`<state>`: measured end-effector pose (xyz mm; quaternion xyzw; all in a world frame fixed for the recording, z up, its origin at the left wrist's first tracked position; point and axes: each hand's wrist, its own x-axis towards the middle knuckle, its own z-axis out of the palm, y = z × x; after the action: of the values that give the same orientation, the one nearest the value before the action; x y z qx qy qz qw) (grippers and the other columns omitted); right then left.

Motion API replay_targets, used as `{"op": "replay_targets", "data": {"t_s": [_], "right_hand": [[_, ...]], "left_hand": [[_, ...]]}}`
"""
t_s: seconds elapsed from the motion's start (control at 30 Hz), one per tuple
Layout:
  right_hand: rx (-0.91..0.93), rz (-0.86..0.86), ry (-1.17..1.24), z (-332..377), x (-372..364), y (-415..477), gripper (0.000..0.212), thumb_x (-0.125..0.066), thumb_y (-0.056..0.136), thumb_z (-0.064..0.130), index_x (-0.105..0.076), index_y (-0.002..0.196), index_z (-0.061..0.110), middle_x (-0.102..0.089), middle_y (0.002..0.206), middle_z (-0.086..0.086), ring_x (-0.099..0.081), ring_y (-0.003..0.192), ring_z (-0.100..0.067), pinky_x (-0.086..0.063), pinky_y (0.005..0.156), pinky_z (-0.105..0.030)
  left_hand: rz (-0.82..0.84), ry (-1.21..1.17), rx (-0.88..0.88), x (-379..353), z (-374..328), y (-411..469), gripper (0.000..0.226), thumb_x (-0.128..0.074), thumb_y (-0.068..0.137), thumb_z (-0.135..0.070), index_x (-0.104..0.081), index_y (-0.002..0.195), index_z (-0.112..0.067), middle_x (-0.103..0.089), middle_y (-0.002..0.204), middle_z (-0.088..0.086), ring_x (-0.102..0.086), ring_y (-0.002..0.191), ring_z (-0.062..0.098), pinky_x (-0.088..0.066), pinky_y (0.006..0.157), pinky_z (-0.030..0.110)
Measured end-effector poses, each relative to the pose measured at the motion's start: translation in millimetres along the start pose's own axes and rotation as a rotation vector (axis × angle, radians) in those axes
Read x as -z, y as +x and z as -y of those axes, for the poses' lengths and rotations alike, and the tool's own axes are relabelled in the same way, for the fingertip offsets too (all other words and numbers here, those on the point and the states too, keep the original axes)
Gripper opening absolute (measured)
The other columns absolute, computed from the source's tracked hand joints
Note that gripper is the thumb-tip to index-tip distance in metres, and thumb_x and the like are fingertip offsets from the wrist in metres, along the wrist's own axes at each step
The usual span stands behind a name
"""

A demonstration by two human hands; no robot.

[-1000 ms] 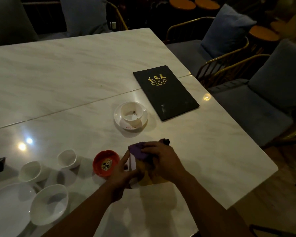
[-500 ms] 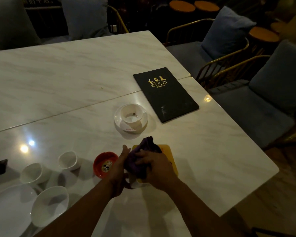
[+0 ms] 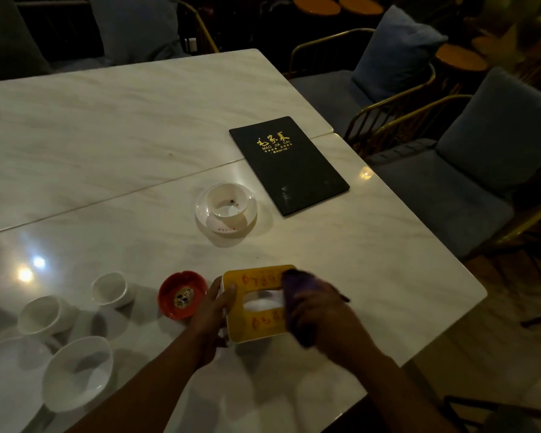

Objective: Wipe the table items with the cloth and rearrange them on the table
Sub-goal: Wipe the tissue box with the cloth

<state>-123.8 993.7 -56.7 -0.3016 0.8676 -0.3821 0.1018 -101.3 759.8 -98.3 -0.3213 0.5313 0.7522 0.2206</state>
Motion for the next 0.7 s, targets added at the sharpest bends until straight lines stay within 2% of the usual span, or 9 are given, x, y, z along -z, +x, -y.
{"op": "replay_targets", "data": {"t_s": [0.07,0.1,0.17,0.23,0.33,0.4,0.5,0.63,0.7], "right_hand": [[-0.021,-0.311,-0.023,-14,14,0,0.036,-0.048,0.095,0.022,-0.075,0.076,0.008,-0.074,0.088,-0.010,-0.062,0.093,-0.014,-0.047,0.095,-0.025],[-0.051,-0.465,-0.094,-18,18,2,0.027,-0.048,0.084,0.013,-0.075,0.085,0.011,-0.074,0.093,-0.008,-0.062,0.097,-0.016,-0.048,0.097,-0.035],[-0.139,-0.577,-0.125,-19,9,5,0.040,-0.043,0.076,0.009,-0.068,0.105,0.020,-0.071,0.103,-0.008,-0.060,0.104,-0.020,-0.046,0.100,-0.040],[-0.090,-0.501,-0.178,-1,-15,8,0.043,-0.046,0.077,0.013,-0.064,0.116,0.020,-0.070,0.110,-0.010,-0.058,0.106,-0.024,-0.045,0.099,-0.039],[-0.050,-0.228,-0.356,30,-71,10,0.048,-0.061,0.078,0.018,-0.063,0.126,0.019,-0.064,0.125,-0.007,-0.058,0.113,-0.029,-0.049,0.099,-0.040],[-0.053,-0.102,-0.418,42,-98,4,0.052,-0.062,0.080,0.020,-0.059,0.131,0.024,-0.058,0.135,-0.002,-0.053,0.120,-0.029,-0.050,0.101,-0.042],[-0.132,-0.123,-0.440,22,-95,-11,0.052,-0.042,0.081,0.020,-0.062,0.129,0.026,-0.058,0.133,-0.002,-0.049,0.117,-0.030,-0.054,0.091,-0.041],[-0.419,-0.226,-0.437,-8,-72,-28,0.056,-0.050,0.071,0.010,-0.064,0.124,0.024,-0.052,0.125,-0.003,-0.051,0.107,-0.034,-0.060,0.069,-0.043],[-0.378,-0.219,-0.418,9,-79,-24,0.059,-0.055,0.069,0.013,-0.061,0.127,0.026,-0.054,0.125,-0.006,-0.049,0.109,-0.033,-0.061,0.072,-0.043]], "left_hand": [[-0.009,-0.001,-0.012,3,2,1,0.028,-0.053,0.095,-0.048,-0.051,0.123,-0.047,-0.061,0.114,-0.008,-0.062,0.097,0.025,-0.052,0.075,0.046],[-0.008,0.006,-0.012,3,3,2,0.030,-0.054,0.094,-0.050,-0.052,0.124,-0.047,-0.062,0.116,-0.008,-0.062,0.099,0.026,-0.052,0.077,0.047],[-0.008,0.021,-0.011,2,4,0,0.040,-0.057,0.091,-0.053,-0.049,0.130,-0.047,-0.062,0.121,-0.004,-0.062,0.103,0.028,-0.052,0.078,0.049],[-0.019,0.025,-0.004,2,6,1,0.048,-0.058,0.089,-0.055,-0.045,0.135,-0.048,-0.060,0.125,-0.002,-0.061,0.106,0.030,-0.052,0.079,0.049],[-0.083,0.033,0.007,1,8,3,0.044,-0.057,0.088,-0.060,-0.049,0.130,-0.052,-0.063,0.124,0.000,-0.062,0.105,0.032,-0.052,0.073,0.043],[-0.062,0.027,0.014,1,8,5,0.045,-0.060,0.082,-0.064,-0.054,0.125,-0.053,-0.066,0.124,0.000,-0.064,0.108,0.034,-0.055,0.078,0.052],[-0.070,0.023,-0.007,1,6,-1,0.021,-0.057,0.091,-0.055,-0.058,0.111,-0.051,-0.067,0.110,-0.008,-0.065,0.099,0.029,-0.049,0.090,0.060],[-0.074,0.014,-0.013,2,9,-2,0.041,-0.058,0.090,-0.055,-0.047,0.129,-0.051,-0.062,0.116,-0.007,-0.063,0.102,0.030,-0.052,0.088,0.058],[-0.097,0.014,-0.021,0,9,-2,0.044,-0.059,0.090,-0.054,-0.046,0.132,-0.050,-0.063,0.115,-0.006,-0.064,0.102,0.030,-0.053,0.087,0.056]]}}
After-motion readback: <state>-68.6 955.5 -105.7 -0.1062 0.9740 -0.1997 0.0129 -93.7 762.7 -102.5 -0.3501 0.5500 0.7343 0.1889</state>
